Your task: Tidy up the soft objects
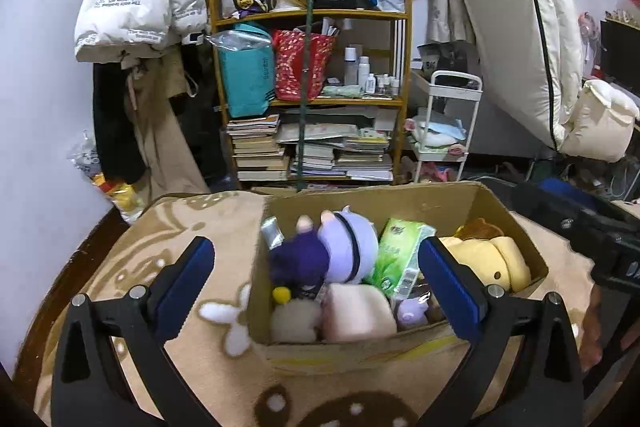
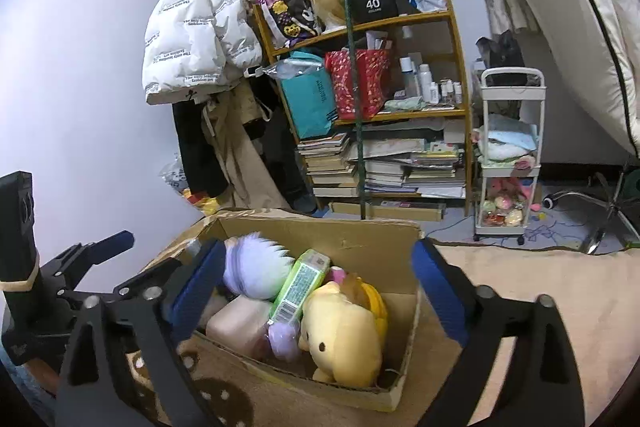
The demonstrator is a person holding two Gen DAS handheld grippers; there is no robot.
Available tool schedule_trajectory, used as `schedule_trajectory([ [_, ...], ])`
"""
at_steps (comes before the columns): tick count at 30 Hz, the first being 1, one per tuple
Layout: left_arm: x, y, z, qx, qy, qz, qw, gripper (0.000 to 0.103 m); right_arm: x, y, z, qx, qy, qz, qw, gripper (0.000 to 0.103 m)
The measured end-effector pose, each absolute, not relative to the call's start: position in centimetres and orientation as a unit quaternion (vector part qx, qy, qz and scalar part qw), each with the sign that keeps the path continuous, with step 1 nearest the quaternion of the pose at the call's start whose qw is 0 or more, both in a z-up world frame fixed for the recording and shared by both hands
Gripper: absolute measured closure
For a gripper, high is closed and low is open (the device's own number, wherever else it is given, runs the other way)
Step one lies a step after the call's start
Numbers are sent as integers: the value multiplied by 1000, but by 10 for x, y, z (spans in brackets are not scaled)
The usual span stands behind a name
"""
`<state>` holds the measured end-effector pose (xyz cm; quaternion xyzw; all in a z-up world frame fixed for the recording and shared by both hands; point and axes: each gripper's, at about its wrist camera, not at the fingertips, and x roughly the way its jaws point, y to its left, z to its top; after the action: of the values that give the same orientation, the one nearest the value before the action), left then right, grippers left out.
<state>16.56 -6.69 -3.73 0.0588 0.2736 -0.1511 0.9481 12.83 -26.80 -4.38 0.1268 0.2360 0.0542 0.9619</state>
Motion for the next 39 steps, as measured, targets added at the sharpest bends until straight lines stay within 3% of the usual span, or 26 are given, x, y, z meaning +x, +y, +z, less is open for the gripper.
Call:
schedule_trajectory([
  [39,12,-2,24,82,207,-102,969,2,-25,-277,29,109,181,-20,977,0],
])
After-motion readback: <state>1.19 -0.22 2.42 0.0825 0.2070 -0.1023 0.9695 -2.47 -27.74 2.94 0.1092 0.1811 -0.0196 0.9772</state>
